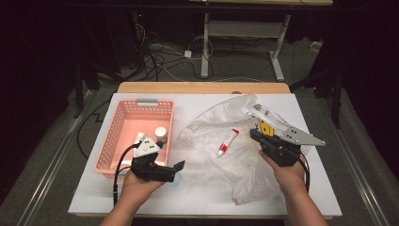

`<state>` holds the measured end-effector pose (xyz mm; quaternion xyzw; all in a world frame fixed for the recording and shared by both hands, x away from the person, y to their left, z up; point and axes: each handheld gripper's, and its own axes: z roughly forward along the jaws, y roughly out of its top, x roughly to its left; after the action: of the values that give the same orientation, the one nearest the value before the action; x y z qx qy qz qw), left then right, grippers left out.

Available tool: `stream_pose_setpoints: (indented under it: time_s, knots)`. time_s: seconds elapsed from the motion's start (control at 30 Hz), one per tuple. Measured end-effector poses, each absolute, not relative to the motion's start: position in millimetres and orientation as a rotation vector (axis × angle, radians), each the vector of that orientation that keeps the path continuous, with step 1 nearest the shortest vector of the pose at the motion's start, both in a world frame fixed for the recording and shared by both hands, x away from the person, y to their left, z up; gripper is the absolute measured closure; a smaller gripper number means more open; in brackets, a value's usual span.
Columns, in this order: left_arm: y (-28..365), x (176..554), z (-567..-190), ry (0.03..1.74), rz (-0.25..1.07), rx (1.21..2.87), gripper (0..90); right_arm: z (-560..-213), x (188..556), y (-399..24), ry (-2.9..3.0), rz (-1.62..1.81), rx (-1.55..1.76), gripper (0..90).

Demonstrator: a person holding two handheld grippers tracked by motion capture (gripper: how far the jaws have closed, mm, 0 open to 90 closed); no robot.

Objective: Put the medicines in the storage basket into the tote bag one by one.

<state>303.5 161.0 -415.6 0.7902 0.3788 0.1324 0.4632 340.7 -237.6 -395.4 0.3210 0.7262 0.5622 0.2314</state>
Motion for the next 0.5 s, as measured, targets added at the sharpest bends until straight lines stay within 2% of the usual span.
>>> stream_pose_setpoints:
  time_s: [0.5]
  knots:
    - [198,310,-419,1.061,0.397,1.901,0.0,-396,341,-241,1.994,1.543,0.888,90.0]
